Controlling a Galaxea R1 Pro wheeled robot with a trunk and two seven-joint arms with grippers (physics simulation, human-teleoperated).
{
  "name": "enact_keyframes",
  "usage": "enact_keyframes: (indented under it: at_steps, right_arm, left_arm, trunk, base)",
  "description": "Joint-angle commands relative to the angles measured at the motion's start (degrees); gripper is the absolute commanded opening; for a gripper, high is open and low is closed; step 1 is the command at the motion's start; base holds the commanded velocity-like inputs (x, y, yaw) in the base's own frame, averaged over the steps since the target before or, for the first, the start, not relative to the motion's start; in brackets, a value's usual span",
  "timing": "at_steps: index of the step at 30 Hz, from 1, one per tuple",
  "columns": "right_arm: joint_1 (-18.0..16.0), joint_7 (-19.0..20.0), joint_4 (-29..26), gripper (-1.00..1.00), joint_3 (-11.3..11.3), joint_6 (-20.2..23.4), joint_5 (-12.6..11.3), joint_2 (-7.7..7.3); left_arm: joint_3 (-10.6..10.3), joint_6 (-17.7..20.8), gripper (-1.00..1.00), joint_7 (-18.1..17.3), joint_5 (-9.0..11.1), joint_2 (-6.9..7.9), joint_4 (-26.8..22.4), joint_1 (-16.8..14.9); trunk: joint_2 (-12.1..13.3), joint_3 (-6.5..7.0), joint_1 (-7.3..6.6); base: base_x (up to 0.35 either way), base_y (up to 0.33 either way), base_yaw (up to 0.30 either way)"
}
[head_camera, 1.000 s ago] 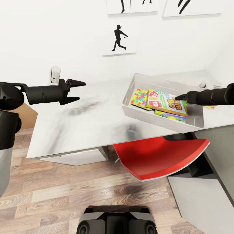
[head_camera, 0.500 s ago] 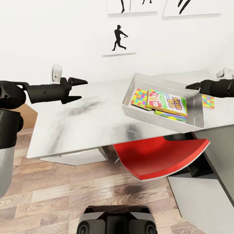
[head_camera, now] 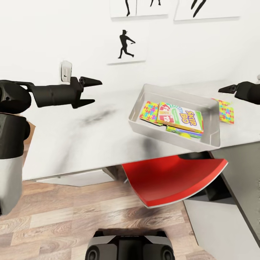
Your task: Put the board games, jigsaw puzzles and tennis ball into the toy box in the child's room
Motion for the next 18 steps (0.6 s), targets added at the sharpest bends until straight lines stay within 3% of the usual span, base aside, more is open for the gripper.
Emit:
enact_keyframes:
  at_steps: [1,10,13,14,18]
  right_arm:
    - [-0.05,-0.56,-0.02,1.00,-0.16,0.06,-0.52,-0.49]
    - [0.27,-0.09,0.00,1.00,-1.04,0.06,-0.49,-3.01]
    - [0.82,1.10,0.01,1.00,-1.27,0.06,-0.46,-4.30]
    - [0.82,1.10,0.01,1.00,-1.27,0.06,-0.46,-4.30]
    - [2.03,2.36,0.03,1.00,-1.42,0.06,-0.44,-5.66]
  left_arm:
    - [-0.05,-0.06,1.00,1.26,0.57,-0.43,-0.06,-0.93]
    - [-1.39,-0.10,1.00,7.08,0.81,-4.26,0.18,-8.45]
    - [-4.34,-0.19,1.00,9.03,0.83,-6.60,1.24,-13.00]
    - [-4.34,-0.19,1.00,9.03,0.83,-6.60,1.24,-13.00]
    - [-7.45,-0.58,1.00,10.28,0.71,-9.35,3.82,-17.28]
  trunk:
    - [-0.10,-0.08,0.05]
    - [-0.10,-0.08,0.05]
    - [-0.10,-0.08,0.05]
    - [-0.10,-0.08,0.05]
    - [-0.10,-0.08,0.05]
  base:
    - [0.136,-0.205,0.000]
    - [0.077,-0.111,0.000]
    - [0.027,-0.038,0.000]
    - [0.021,-0.030,0.000]
    - [0.014,-0.020,0.000]
